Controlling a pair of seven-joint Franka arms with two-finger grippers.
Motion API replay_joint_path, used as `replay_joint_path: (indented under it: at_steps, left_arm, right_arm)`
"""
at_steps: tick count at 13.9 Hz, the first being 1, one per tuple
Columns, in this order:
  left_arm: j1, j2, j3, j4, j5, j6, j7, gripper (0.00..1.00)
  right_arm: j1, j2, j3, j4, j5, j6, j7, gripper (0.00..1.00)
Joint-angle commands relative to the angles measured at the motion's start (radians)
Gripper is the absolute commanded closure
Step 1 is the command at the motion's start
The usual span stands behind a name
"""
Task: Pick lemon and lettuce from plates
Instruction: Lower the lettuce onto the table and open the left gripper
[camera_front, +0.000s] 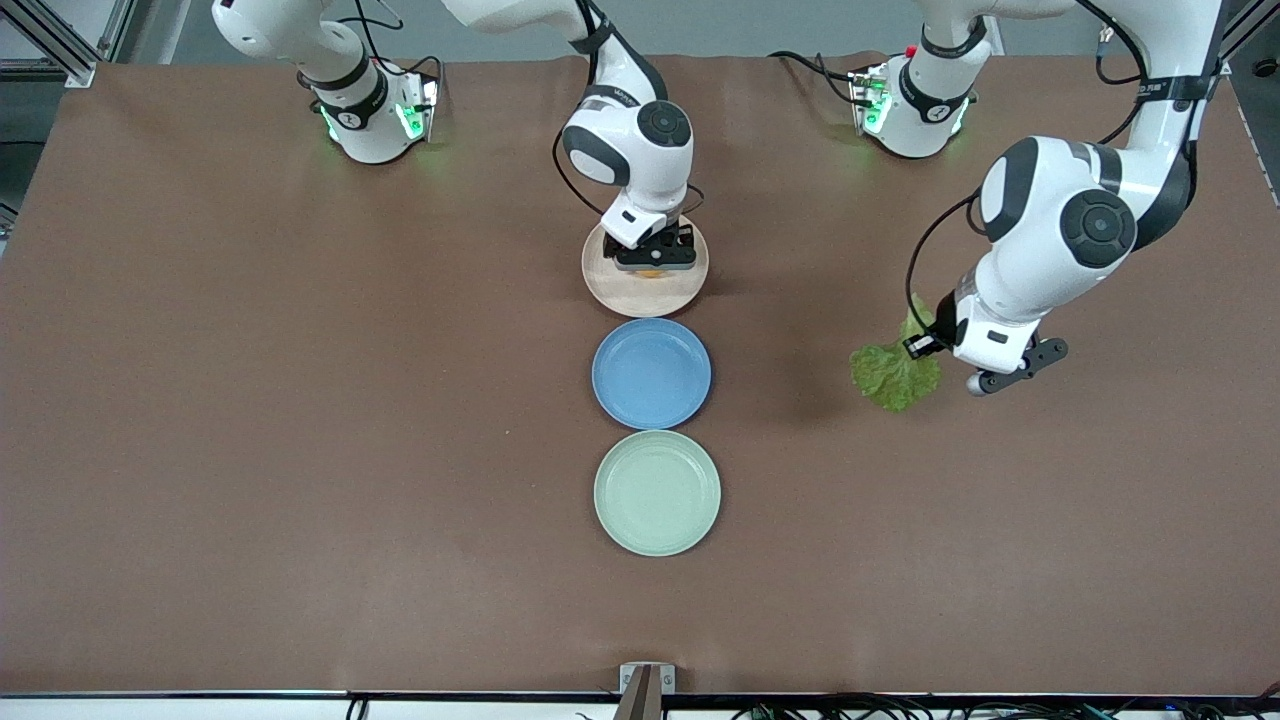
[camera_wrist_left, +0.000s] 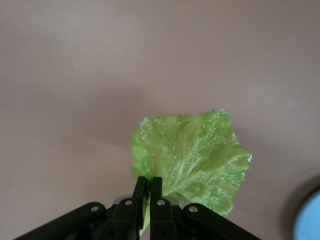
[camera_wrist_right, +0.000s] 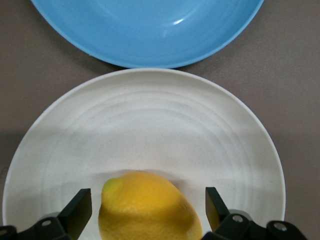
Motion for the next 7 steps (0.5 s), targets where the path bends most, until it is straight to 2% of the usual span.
replay_joint_path:
  at_steps: [1,4,7]
  left_arm:
    - [0.061,-0.032,-0.007,-0.1,-0.009,0.059,0.159,1.0]
    - [0.101,-0.013,-0.006,-0.181,-0.009,0.151,0.29,1.0]
    - [0.133,0.064,-0.006,-0.201,-0.009,0.231,0.38,1.0]
  right_arm:
    - [0.021,0.007,-0.004,0.01,-0.021,0.002,-0.001,0.0]
    - [0.023,0.009,-0.003,0.01,-0.019,0.001,-0.074,0.0]
    - [0.023,0.009,-0.003,0.008,-0.019,-0.005,-0.12,0.0]
